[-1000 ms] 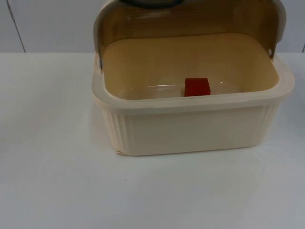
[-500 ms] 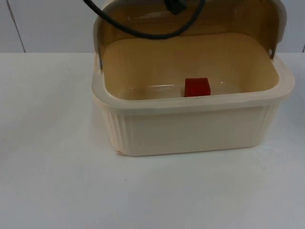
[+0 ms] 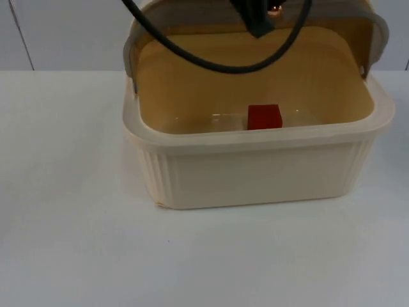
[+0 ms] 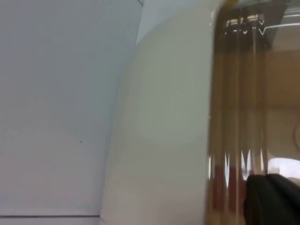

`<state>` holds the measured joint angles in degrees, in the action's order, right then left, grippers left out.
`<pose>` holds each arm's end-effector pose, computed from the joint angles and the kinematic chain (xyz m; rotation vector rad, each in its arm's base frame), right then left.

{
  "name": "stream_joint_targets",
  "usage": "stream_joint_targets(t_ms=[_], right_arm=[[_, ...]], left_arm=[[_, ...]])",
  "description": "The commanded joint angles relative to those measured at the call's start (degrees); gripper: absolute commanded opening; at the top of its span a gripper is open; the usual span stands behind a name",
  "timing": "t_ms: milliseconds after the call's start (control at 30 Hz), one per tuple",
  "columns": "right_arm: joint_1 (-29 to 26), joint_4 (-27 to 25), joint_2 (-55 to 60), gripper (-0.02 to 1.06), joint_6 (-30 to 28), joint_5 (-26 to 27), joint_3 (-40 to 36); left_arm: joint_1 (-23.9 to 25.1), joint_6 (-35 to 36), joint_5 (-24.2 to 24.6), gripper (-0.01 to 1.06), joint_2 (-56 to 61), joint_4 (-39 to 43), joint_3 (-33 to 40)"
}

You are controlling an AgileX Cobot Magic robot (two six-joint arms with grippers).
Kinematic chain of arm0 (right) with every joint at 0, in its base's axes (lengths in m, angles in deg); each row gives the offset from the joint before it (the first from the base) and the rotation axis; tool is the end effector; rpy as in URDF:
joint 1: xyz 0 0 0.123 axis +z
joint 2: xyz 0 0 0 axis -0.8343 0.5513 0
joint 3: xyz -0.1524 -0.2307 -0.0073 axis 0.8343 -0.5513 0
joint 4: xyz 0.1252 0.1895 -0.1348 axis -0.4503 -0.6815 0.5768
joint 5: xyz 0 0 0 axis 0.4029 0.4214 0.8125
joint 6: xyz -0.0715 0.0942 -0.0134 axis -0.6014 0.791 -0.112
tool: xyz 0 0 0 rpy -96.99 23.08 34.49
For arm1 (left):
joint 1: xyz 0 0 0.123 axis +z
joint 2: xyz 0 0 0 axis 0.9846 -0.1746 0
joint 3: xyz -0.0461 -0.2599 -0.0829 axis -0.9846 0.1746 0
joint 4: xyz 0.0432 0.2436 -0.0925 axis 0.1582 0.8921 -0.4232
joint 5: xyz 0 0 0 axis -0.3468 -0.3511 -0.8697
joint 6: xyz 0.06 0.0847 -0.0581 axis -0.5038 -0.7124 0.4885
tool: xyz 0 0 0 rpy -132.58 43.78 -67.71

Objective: Open the box lid with the left hand, place the block into the box with the right hand, then close the box lid with the left hand.

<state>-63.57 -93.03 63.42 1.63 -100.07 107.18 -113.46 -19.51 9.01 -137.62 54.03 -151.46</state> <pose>0.2373 -0.0200 0.3847 0.0258 1.9306 -0.0362 0.3961 -0.2877 0.2540 1.5925 1.6329 -0.0506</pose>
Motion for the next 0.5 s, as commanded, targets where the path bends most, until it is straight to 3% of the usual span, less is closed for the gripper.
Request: stream_joint_targets(t_ms=[0, 133, 167, 300, 467], right_arm=[[0.4, -0.1, -0.2, 1.04, 0.0, -0.8, 0.2], [0.4, -0.1, -0.2, 1.04, 0.8, -1.3, 0.2], [0.4, -0.1, -0.2, 1.04, 0.8, -1.3, 0.2], [0.4, -0.1, -0.2, 1.04, 2.2, -1.3, 0.2], [0.4, -0.1, -0.2, 1.04, 2.2, -1.1, 0.2]], left_arm=[[-1.1, 0.8, -1.1, 0.0, 1.3, 2.7, 5.2], [-3.7, 0.6, -13.0, 0.0, 5.7, 4.5, 17.9], [-3.7, 0.6, -13.0, 0.0, 5.7, 4.5, 17.9], [-7.1, 0.6, -23.4, 0.0, 8.8, 8.5, 29.5], [-8.8, 0.6, -26.8, 0.0, 9.6, 10.2, 36.3]])
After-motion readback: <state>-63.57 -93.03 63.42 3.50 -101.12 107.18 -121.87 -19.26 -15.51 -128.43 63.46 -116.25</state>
